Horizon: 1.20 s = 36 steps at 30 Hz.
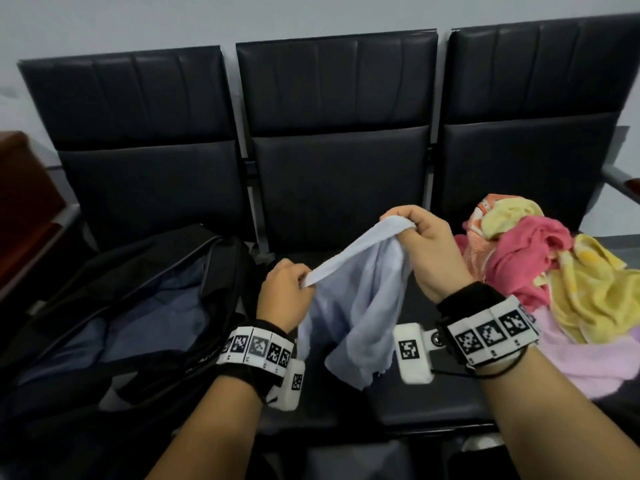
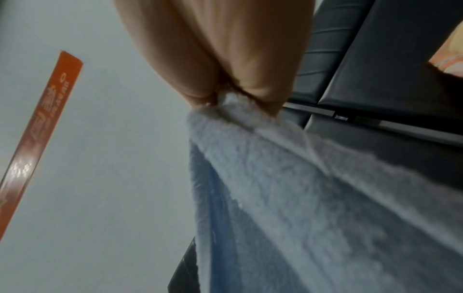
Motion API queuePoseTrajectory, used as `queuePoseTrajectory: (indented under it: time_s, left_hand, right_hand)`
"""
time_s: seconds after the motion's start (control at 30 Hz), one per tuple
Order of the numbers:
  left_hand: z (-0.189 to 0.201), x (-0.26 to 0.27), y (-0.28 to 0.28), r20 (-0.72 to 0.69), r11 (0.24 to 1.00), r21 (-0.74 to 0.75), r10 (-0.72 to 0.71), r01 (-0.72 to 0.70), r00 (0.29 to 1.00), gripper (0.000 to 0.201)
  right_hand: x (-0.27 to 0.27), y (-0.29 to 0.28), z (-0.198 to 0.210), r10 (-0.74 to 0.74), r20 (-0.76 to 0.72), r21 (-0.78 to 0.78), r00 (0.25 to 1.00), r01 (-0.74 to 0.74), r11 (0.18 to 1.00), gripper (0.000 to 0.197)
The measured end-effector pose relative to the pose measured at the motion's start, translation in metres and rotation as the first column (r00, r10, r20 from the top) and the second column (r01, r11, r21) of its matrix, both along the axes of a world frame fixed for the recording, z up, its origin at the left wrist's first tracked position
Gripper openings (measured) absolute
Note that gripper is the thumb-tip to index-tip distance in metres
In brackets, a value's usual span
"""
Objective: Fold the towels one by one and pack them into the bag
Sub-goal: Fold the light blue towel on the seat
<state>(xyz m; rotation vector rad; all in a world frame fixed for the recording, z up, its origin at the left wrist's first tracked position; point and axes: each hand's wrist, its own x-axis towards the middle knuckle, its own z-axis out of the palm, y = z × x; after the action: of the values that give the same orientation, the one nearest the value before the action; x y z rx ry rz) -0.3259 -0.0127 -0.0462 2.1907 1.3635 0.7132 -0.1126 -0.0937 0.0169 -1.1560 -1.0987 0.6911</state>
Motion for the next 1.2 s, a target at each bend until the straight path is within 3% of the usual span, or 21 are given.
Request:
queuePoseTrajectory:
  time_s: [0.1, 0.2, 0.33, 0.43, 0.5, 0.6, 0.7, 0.8, 0.87, 0.93, 1.0, 1.2]
  left_hand:
    - [-0.015, -0.018, 0.005, -0.022, 0.997, -0.054, 0.057, -0.058, 0.998, 0.021]
    - [-0.025, -0.038, 0.01, 0.049, 0.981, -0.137, 0.145, -0.137, 0.988, 0.024]
    - [-0.021, -0.061, 0.016, 0.237, 0.954, -0.172, 0.281, -0.244, 0.93, 0.026]
    - [0.002, -0.069, 0.019, 0.388, 0.949, -0.148, 0.314, -0.278, 0.866, 0.016]
    - [0.026, -0.066, 0.018, 0.453, 0.951, -0.134, 0.308, -0.277, 0.837, 0.015]
    - [0.065, -0.05, 0.003, 0.546, 0.969, -0.166, 0.245, -0.183, 0.801, 0.019]
    - [0.088, -0.027, -0.024, 0.541, 0.981, -0.173, 0.016, 0.092, 0.841, 0.036]
    - [0.087, -0.01, -0.047, 0.432, 0.957, -0.126, -0.185, 0.262, 0.883, 0.028]
    - [0.077, -0.001, -0.058, 0.327, 0.96, -0.086, -0.226, 0.267, 0.918, 0.017]
    - [0.065, 0.005, -0.067, 0.316, 0.973, -0.073, -0.187, 0.22, 0.93, 0.003]
    - [0.054, 0.01, -0.071, 0.352, 0.988, -0.041, -0.125, 0.148, 0.927, 0.01]
    - [0.04, 0.012, -0.078, 0.551, 1.0, -0.009, 0.005, 0.001, 0.835, 0.016]
  right_hand:
    - [0.012, 0.0, 0.006, -0.048, 0.001, 0.016, 0.999, 0.048, 0.999, 0.029]
    - [0.024, 0.0, 0.012, -0.109, -0.003, 0.019, 0.994, 0.109, 0.994, 0.027]
    - [0.034, 0.005, 0.014, -0.188, 0.029, -0.061, 0.982, 0.189, 0.98, 0.017]
    - [0.026, 0.009, 0.013, -0.212, 0.059, -0.104, 0.976, 0.217, 0.971, 0.002]
    - [0.015, 0.011, 0.015, -0.184, 0.144, -0.11, 0.972, 0.2, 0.974, 0.006]
    - [-0.008, 0.015, 0.029, 0.003, 0.26, -0.133, 0.966, 0.033, 0.991, 0.01]
    - [-0.028, 0.014, 0.041, 0.178, 0.36, -0.157, 0.916, -0.129, 0.979, 0.016]
    - [-0.036, 0.002, 0.035, 0.25, 0.378, -0.164, 0.891, -0.201, 0.966, 0.02]
    - [-0.034, -0.011, 0.023, 0.248, 0.372, -0.171, 0.894, -0.196, 0.966, 0.016]
    - [-0.027, -0.024, 0.009, 0.222, 0.379, -0.18, 0.899, -0.163, 0.97, 0.009]
    - [-0.017, -0.037, -0.007, 0.182, 0.431, -0.203, 0.884, -0.102, 0.974, 0.008]
    - [0.007, -0.062, -0.059, 0.185, 0.71, -0.353, 0.679, 0.117, 0.928, 0.012]
